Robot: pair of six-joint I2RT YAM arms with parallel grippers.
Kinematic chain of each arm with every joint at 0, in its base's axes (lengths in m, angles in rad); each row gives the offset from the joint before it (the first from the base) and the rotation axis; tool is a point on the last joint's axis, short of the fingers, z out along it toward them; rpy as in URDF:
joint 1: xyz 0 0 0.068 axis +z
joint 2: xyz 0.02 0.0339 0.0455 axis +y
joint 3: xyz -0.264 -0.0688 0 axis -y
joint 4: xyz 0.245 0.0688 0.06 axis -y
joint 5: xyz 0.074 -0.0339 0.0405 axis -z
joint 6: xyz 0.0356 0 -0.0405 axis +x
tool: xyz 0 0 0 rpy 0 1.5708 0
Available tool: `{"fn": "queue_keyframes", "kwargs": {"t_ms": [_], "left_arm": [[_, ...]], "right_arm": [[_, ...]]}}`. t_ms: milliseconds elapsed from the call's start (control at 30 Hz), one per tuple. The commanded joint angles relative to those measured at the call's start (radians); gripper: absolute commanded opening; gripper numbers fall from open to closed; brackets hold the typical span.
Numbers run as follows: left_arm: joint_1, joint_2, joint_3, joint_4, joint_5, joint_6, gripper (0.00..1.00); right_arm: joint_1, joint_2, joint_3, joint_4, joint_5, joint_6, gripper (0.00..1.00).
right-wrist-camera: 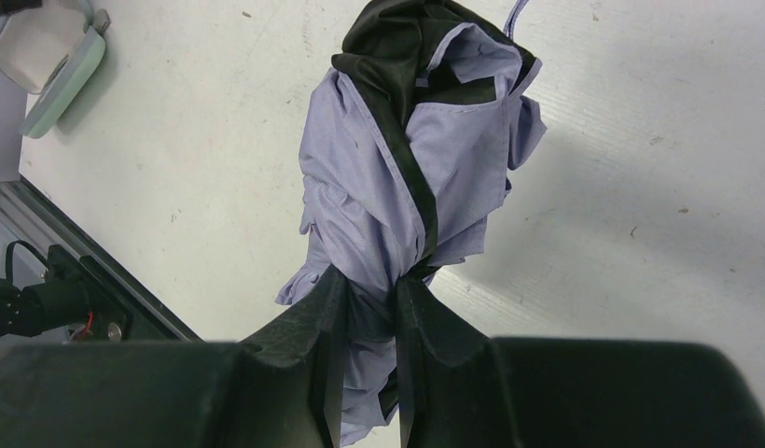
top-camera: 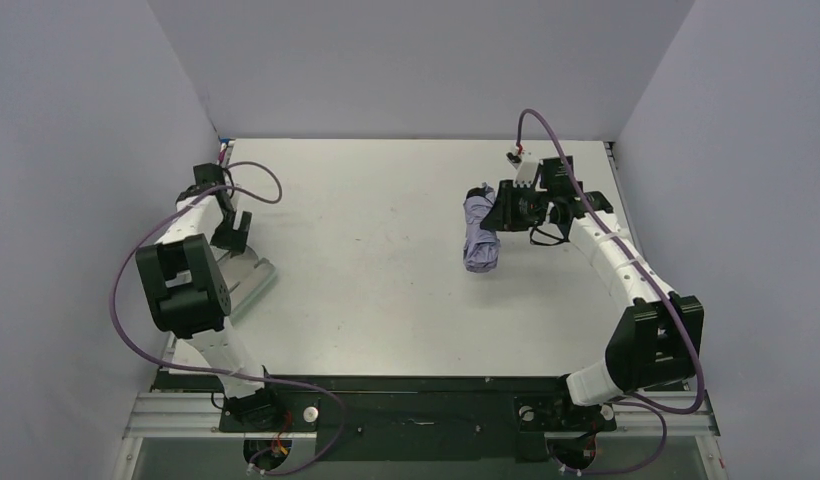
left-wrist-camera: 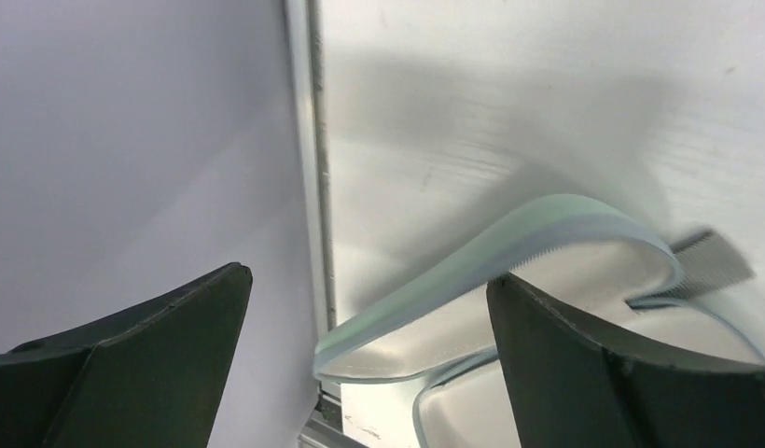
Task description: Open the umbrella
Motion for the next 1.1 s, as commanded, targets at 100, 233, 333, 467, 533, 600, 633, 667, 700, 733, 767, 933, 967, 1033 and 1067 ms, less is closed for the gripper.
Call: {"fn": "queue_keyframes", "kwargs": {"t_ms": [100,233,333,467,533,600,633,667,700,733,767,933,967,1033,1067], "left_arm": [[-0.01,-0.18,0.268,-0.108,0.215,-0.046,0.97],[-0.012,-0.247,0.4,-0.169,0.687,-0.117,0.97],[-0.031,-0.3,0.391,-0.11,1.004,-0.217,0.97],[-0.107,-0.372,0.287,0.253,1.403,-0.499,0.97],[-0.19,-0.394,0.253,0.388,1.456,-0.622,0.97],[-0.295,-0.401,0.245,0.448,1.476,-0.682,0.97],[-0.357,-0.4,0.245,0.462,1.482,-0.697,0.97],[-0.385,-0.4,0.243,0.492,1.489,-0.725,0.97],[-0.437,-0.402,0.23,0.513,1.493,-0.742,0.97],[-0.458,-0.41,0.221,0.57,1.494,-0.776,0.97],[-0.496,-0.414,0.203,0.596,1.493,-0.788,0.97],[-0.599,-0.43,0.191,0.729,1.428,-0.853,0.97],[-0.625,-0.432,0.178,0.764,1.415,-0.876,0.97],[-0.659,-0.443,0.141,0.849,1.4,-0.918,0.97],[-0.68,-0.449,0.13,0.869,1.399,-0.925,0.97]], "right_arm": [[-0.001,-0.077,0.114,0.074,-0.078,0.006,0.0],[0.002,-0.102,0.13,0.161,-0.103,0.091,0.0],[0.01,-0.135,0.123,0.266,-0.126,0.159,0.0],[0.035,-0.184,0.118,0.364,-0.157,0.181,0.0],[0.062,-0.212,0.126,0.374,-0.156,0.156,0.0],[0.099,-0.235,0.135,0.375,-0.149,0.121,0.0],[0.13,-0.25,0.147,0.365,-0.144,0.09,0.0],[0.149,-0.257,0.154,0.357,-0.129,0.069,0.0],[0.185,-0.27,0.17,0.339,-0.119,0.02,0.0],[0.204,-0.278,0.176,0.332,-0.101,-0.004,0.0],[0.241,-0.293,0.188,0.312,-0.079,-0.054,0.0],[0.38,-0.35,0.212,0.213,0.02,-0.287,0.0],[0.394,-0.358,0.21,0.209,0.045,-0.302,0.0],[0.438,-0.374,0.202,0.205,0.084,-0.346,0.0],[0.465,-0.379,0.2,0.202,0.096,-0.373,0.0]]}}
